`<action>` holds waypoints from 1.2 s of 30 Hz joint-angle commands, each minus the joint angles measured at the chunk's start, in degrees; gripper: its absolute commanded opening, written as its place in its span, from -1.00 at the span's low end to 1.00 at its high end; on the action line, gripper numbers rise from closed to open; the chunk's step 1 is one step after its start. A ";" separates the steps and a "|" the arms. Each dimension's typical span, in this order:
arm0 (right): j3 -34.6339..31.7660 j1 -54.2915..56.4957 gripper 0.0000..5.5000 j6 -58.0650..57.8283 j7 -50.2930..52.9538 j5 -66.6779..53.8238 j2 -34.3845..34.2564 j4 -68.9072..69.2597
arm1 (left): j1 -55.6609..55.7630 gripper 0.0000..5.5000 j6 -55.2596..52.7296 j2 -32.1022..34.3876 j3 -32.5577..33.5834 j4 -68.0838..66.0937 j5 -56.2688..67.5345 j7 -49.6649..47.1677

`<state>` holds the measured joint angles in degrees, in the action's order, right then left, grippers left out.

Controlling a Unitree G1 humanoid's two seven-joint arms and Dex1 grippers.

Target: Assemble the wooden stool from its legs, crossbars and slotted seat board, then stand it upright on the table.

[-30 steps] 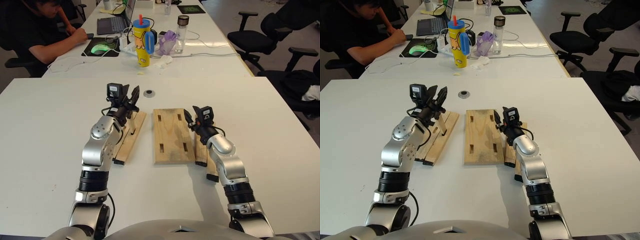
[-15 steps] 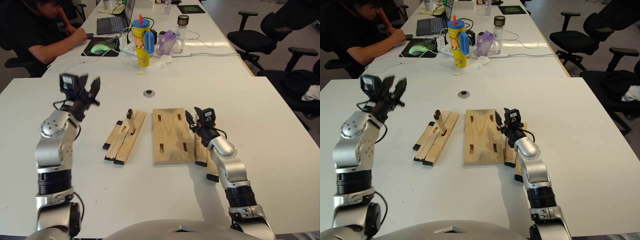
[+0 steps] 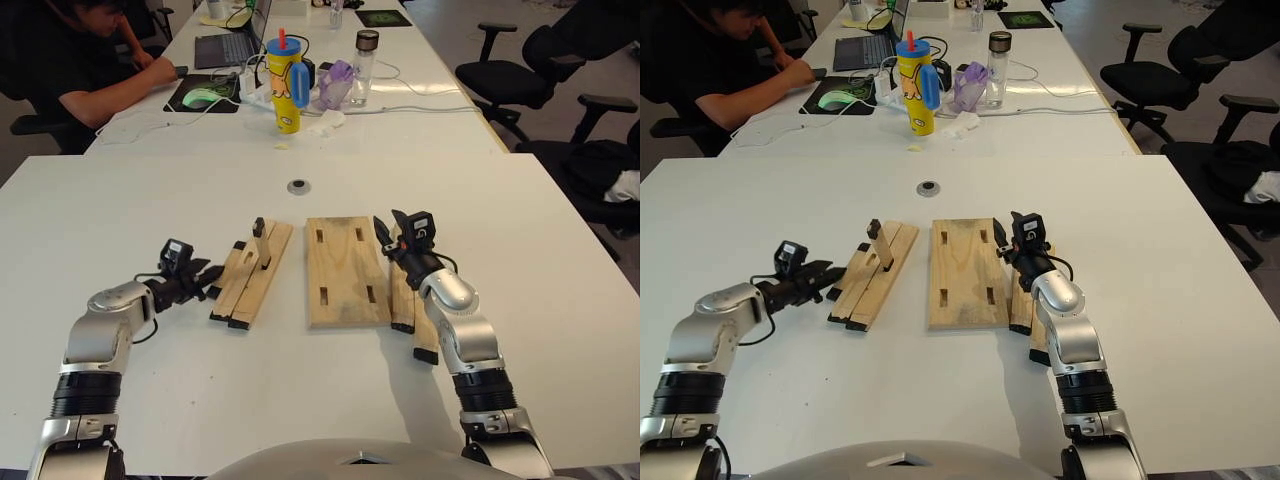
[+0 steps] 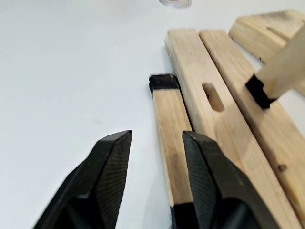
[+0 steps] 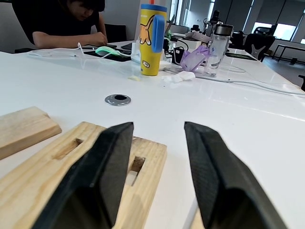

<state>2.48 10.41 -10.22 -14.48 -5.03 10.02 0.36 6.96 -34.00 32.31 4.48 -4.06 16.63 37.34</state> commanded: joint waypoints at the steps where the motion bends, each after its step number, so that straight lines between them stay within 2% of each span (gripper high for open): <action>1: -0.56 0.52 -0.29 -0.63 -0.09 -0.18 0.15 0.85 | 0.11 -0.29 -1.01 0.62 -0.86 0.35 -0.54 0.42; 14: -0.28 0.45 -0.29 -0.56 0.31 0.17 -0.07 0.57 | 0.51 -0.29 -6.38 0.77 -3.40 0.16 -0.78 0.78; 19: -0.04 0.64 -0.29 -0.45 0.39 0.55 -0.02 0.25 | 0.55 -0.52 -6.81 1.24 -5.27 -0.92 -2.34 0.06; 23: -0.08 1.10 -0.29 -0.44 0.58 0.71 -0.04 0.03 | 0.75 -0.52 -7.36 0.90 -6.86 -1.48 -4.48 -2.44; 25: -0.47 1.42 -0.29 -0.41 1.04 0.55 -0.28 0.01 | 1.54 -0.52 -4.48 -0.45 -5.69 -2.62 -4.96 -4.67; 31: -4.38 4.92 -0.29 -2.69 3.72 -2.54 -1.96 -0.97 | 9.74 -0.52 14.49 -6.77 6.15 -1.37 -1.23 -12.72; 34: -6.87 6.64 -0.29 -6.79 -1.07 -11.26 -3.04 1.51 | 12.53 -0.52 20.68 -7.98 8.74 3.57 0.75 -13.14; 36: -8.64 7.30 -0.19 -9.90 -4.41 -18.25 -3.33 4.66 | 14.79 -0.52 22.55 -8.13 8.84 8.31 1.97 -12.91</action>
<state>-4.30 16.07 -16.62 -15.51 -16.60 7.17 1.32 19.33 -13.47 24.67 12.79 -0.56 17.34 24.30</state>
